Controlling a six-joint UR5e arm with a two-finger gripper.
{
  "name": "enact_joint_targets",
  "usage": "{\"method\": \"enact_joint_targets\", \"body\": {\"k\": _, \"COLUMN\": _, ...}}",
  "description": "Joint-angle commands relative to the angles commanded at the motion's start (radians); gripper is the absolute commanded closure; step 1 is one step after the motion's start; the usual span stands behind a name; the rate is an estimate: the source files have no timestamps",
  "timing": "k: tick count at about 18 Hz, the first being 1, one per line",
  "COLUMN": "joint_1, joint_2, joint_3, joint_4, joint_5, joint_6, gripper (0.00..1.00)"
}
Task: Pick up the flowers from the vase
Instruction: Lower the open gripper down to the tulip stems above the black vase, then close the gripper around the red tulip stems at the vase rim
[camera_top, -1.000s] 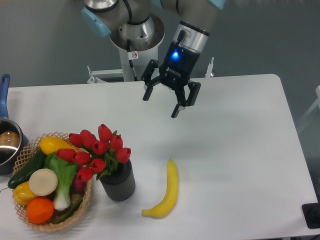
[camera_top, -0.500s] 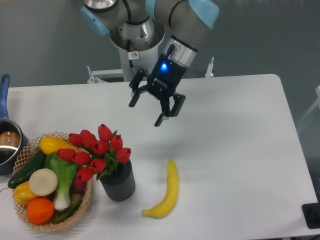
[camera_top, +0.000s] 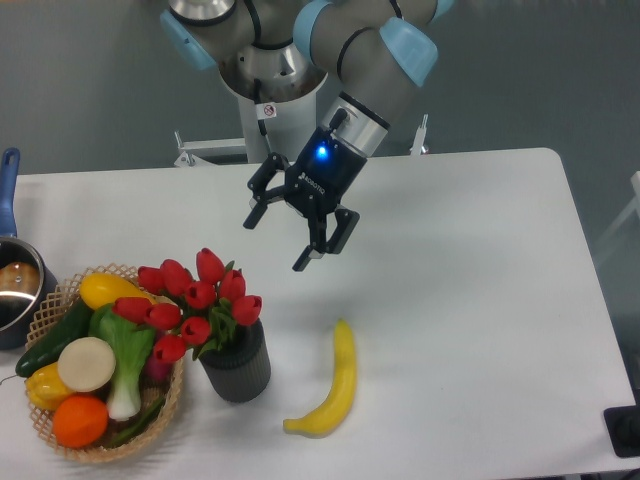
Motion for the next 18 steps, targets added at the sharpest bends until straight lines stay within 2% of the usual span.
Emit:
{"method": "enact_joint_targets", "body": {"k": 2, "joint_1": -0.056, "joint_2": -0.074, "joint_3": 0.064, "joint_4": 0.009, "joint_5": -0.005, "joint_6": 0.005, "gripper": 0.00}}
{"method": "enact_joint_targets", "body": {"k": 4, "joint_1": -0.077, "joint_2": -0.114, "joint_3": 0.115, "joint_4": 0.012, "joint_5": -0.003, "joint_6": -0.003, "gripper": 0.00}}
{"method": "enact_joint_targets", "body": {"k": 11, "joint_1": -0.094, "joint_2": -0.134, "joint_3": 0.126, "joint_4": 0.018, "joint_5": -0.008, "joint_6": 0.006, "gripper": 0.00}}
{"method": "enact_joint_targets", "body": {"k": 14, "joint_1": -0.110, "joint_2": -0.146, "joint_3": 0.129, "joint_4": 0.046, "joint_5": -0.006, "joint_6": 0.006, "gripper": 0.00}}
{"method": "enact_joint_targets", "body": {"k": 18, "joint_1": -0.135, "joint_2": -0.148, "joint_3": 0.117, "joint_4": 0.049, "joint_5": -0.011, "joint_6": -0.005, "gripper": 0.00}}
